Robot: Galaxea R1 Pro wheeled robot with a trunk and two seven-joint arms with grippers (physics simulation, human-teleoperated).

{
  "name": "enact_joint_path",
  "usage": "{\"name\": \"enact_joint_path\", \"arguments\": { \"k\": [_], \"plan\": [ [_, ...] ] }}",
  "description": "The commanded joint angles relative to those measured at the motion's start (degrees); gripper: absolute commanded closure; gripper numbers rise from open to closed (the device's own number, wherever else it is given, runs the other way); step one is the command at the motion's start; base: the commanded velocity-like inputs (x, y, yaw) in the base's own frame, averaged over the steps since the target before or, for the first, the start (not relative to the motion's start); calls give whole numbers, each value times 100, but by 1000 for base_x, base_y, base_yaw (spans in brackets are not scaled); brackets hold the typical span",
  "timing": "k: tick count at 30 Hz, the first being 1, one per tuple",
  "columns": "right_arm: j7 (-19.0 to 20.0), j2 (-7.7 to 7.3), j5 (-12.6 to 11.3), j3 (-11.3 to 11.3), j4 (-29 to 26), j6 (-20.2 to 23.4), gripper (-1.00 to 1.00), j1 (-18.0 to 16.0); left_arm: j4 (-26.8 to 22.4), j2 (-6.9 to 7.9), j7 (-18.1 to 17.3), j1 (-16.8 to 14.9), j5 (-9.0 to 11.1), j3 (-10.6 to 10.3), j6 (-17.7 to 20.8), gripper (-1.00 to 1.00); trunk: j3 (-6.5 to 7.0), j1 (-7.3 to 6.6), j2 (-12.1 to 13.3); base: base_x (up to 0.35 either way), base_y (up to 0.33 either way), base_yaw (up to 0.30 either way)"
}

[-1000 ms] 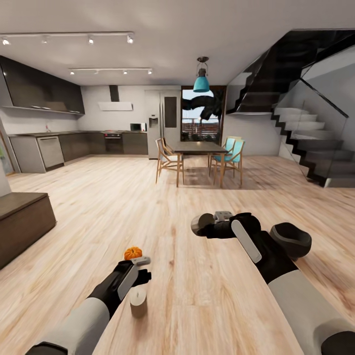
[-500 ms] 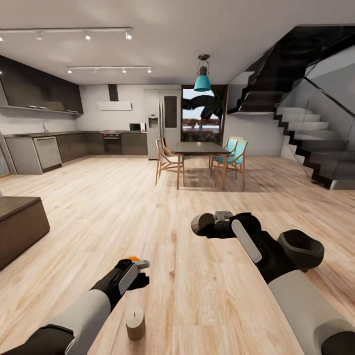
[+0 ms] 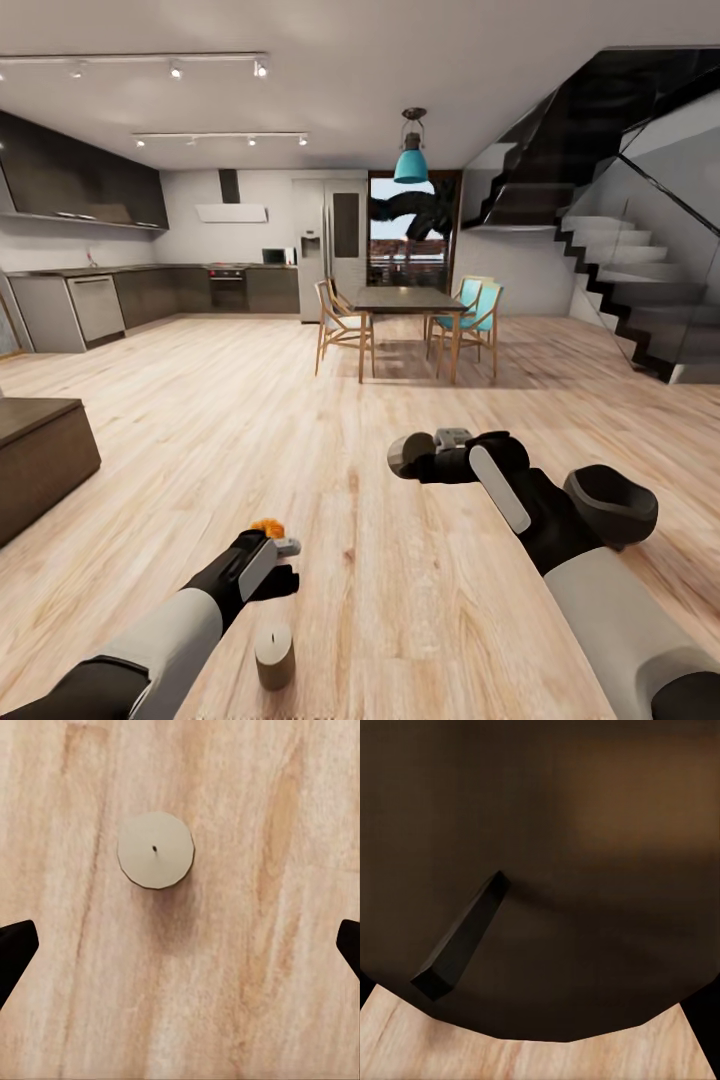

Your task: Place each of the two pumpkins and all three candles from the living room inside a cabinet in the living room (use any cabinet), then make sure every cabinet is closed, and position the cauldron so it is next to a table in the living room.

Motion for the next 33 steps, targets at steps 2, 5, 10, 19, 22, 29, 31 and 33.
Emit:
{"name": "enact_joint_path", "arguments": {
  "k": [2, 5, 10, 19, 22, 29, 31, 33],
  "plan": [
    [-50, -6, -49, 15, -6, 13, 100, -6, -4, 4, 29, -2, 61, -42, 25, -100, -51, 3, -7, 0, 0, 0],
    [-50, -6, -49, 15, -6, 13, 100, -6, -3, 4, 25, -3, 61, -42, 28, -100, -118, 11, -11, 0, 0, 0],
    [-52, -6, -49, 23, -6, 13, 100, -6, -3, 3, 23, -2, 61, -42, 23, -100, -228, 24, -17, 0, 0, 0],
    [-59, -6, -49, 31, -6, 13, 100, -6, -3, 3, 15, -3, 61, -42, 22, -100, -428, 47, -29, 0, 0, 0],
    [-59, -6, -49, 32, -6, 13, 100, -6, -3, 3, 14, -3, 61, -42, 22, -100, -494, 55, -33, 0, 0, 0],
    [-59, -6, -49, 33, -6, 13, 100, -6, -3, -1, 14, -3, 61, -42, 20, -100, -649, 73, -43, 0, 0, 0],
    [-59, -6, -49, 33, -6, 13, 100, -6, -3, -4, 14, -3, 61, -42, 15, -100, -694, 78, -45, 0, 0, 0],
    [-59, -6, -49, 33, -6, 13, 100, -6, -3, -5, 14, -3, 61, -42, 15, -100, -738, 83, -48, 0, 0, 0]
  ]
}}
